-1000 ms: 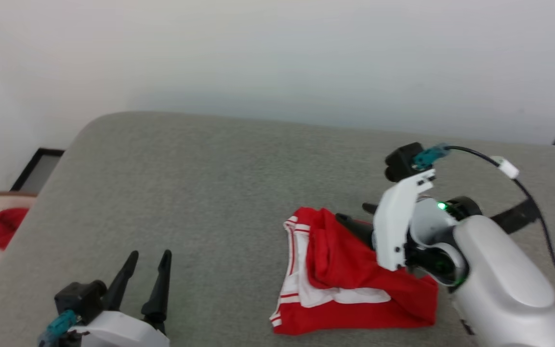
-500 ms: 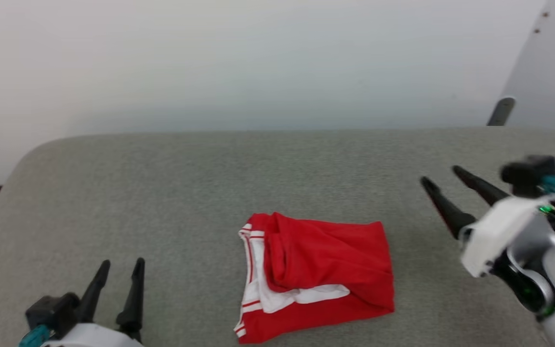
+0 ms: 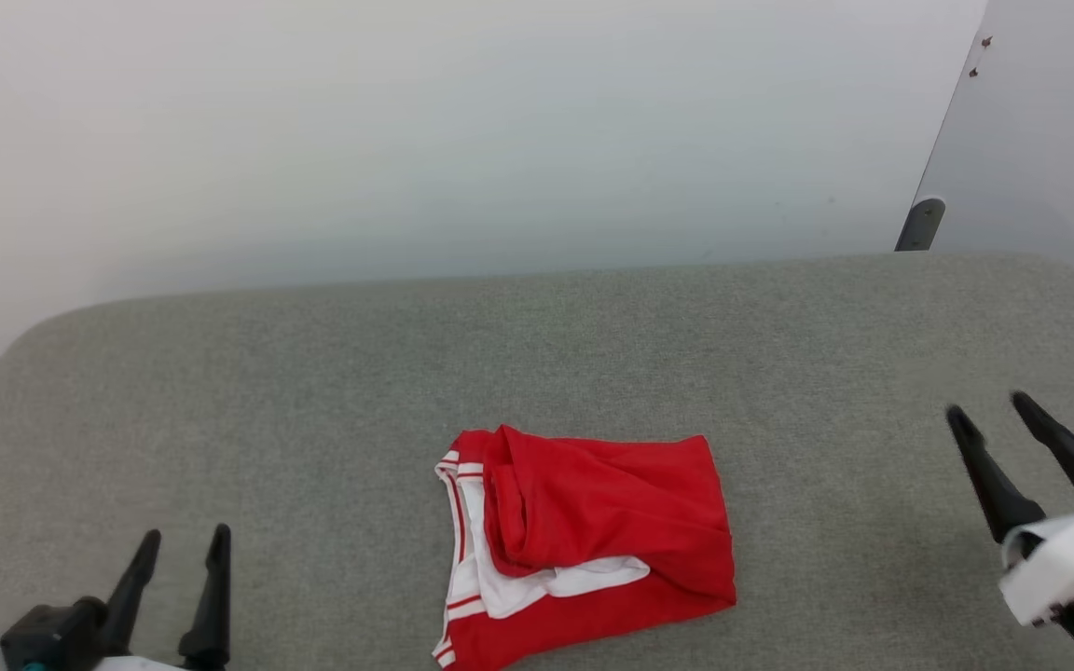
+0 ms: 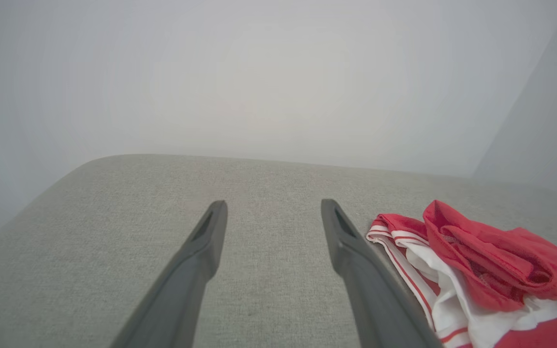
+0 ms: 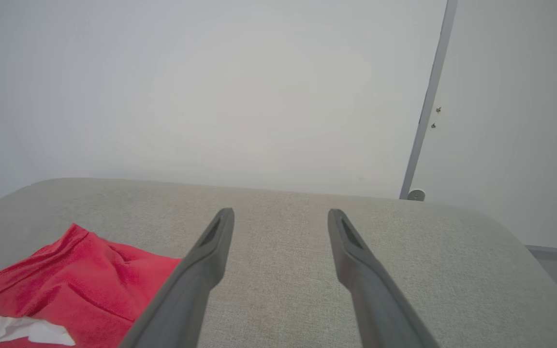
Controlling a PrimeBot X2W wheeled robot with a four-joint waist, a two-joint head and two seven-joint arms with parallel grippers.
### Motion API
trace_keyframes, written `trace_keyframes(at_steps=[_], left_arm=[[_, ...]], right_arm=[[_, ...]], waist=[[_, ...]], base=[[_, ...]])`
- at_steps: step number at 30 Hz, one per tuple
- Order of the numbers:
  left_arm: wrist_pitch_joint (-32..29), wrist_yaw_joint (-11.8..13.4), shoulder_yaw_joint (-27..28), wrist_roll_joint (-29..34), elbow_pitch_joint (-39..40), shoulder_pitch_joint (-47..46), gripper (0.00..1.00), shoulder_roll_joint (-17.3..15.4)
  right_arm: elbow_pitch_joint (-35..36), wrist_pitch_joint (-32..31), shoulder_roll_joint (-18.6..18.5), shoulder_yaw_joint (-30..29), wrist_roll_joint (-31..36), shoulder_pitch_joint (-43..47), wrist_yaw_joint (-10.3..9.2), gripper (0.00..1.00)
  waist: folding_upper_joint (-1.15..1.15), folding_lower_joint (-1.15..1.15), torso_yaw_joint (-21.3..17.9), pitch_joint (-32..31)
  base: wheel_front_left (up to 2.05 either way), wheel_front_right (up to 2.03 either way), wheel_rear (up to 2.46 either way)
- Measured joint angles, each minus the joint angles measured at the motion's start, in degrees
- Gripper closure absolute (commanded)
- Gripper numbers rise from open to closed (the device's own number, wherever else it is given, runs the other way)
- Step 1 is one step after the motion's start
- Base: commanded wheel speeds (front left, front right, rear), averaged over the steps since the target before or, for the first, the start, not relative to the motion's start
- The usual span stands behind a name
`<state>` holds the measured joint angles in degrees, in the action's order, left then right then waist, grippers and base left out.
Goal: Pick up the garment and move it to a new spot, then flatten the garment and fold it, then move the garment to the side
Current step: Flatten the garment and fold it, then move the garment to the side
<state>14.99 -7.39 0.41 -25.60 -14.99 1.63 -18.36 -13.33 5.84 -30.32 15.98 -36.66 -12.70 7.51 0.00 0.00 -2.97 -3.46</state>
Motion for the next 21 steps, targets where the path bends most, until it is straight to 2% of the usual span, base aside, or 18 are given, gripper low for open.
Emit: trace_keyframes(at_steps=[10, 21], left_arm=[[0.0, 0.0, 1.89, 1.55, 0.98, 0.98, 0.0, -0.49], [0.0, 0.0, 2.24, 2.0, 0.96, 1.29, 0.0, -0.55]], right_arm=[[0.01, 3.49, 1.83, -4.11, 1.0, 7.14, -0.01, 0.0], [0.75, 2.83, 3.58, -6.08, 2.48, 9.42, -0.01, 0.0]], waist=[[0.0, 0.0, 0.07, -0.86], [0.0, 0.0, -0.48, -0.79]], base=[[0.0, 0.0, 0.0], [0.0, 0.0, 0.0]])
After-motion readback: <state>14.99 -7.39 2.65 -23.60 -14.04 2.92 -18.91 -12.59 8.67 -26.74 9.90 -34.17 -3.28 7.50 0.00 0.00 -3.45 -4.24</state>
